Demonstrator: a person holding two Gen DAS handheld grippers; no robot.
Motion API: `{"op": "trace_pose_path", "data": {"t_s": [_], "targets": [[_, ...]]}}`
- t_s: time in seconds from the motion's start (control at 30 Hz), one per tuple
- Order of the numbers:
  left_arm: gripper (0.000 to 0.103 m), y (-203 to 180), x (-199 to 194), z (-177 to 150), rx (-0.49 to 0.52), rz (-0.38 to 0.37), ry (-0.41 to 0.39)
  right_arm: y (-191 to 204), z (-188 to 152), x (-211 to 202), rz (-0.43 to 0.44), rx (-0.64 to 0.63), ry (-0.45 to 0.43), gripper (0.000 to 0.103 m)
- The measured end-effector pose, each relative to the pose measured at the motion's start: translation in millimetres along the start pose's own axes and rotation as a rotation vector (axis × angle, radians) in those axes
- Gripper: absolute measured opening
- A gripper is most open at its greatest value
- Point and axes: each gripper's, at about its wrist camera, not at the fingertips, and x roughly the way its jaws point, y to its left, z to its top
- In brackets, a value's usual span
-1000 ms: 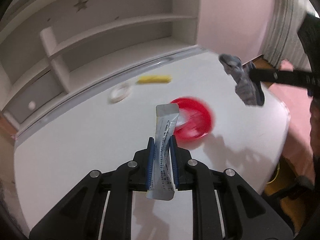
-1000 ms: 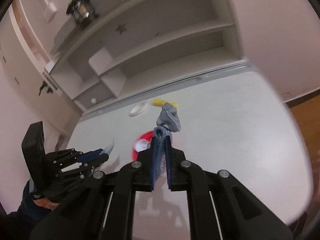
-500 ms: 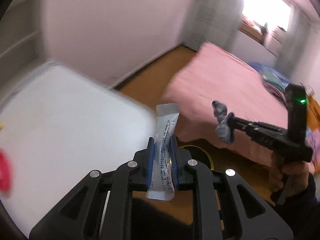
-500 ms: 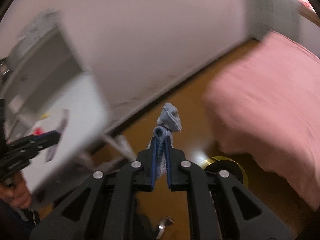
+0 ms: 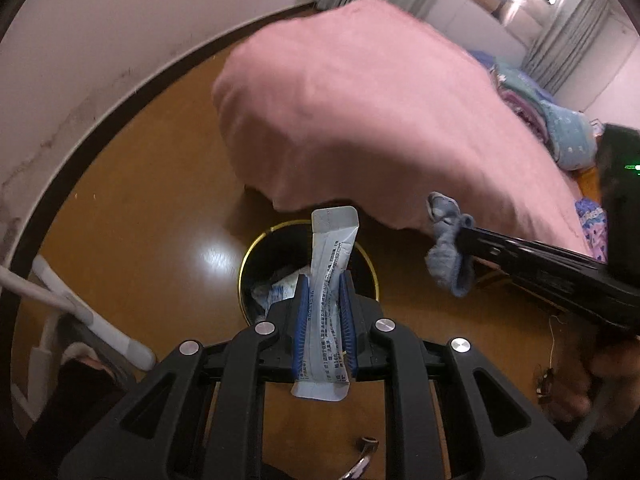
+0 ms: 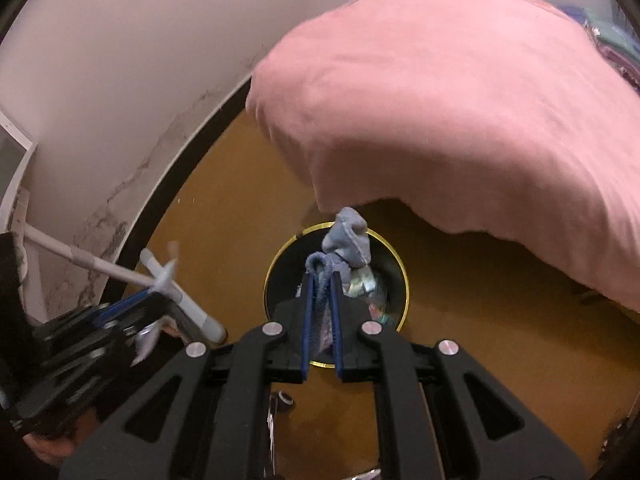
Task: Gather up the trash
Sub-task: 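Carry both items to the bin and open both tools over it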
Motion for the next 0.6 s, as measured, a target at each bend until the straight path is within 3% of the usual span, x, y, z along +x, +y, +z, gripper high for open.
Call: {"op": "trace_pose_path", "data": {"t_s": [0.3,0.5,0.57,0.6], "targets": [[0.015,3.1,51.3,4.2,-0.012,-0.013,0.066,1.3,-0.8,2.1,0.009,-0.016,0.014,0.009],[0.02,-5.2,50.4,13.9,0.009,-0.034,0.064,-0.7,1.8,5.7,0.012,0.007,0.022,0.009],[0.04,-5.1,47.2,14.6,0.002,-0.037,0.06,-1.2,2.3,7.1,0.017,0.013,0.027,0.009],[0.045,-4.8,45.2,15.2,0.0,-0.036,0.051,-0.5,1.9,7.0,0.021,0.014,0.029,0.009]]}}
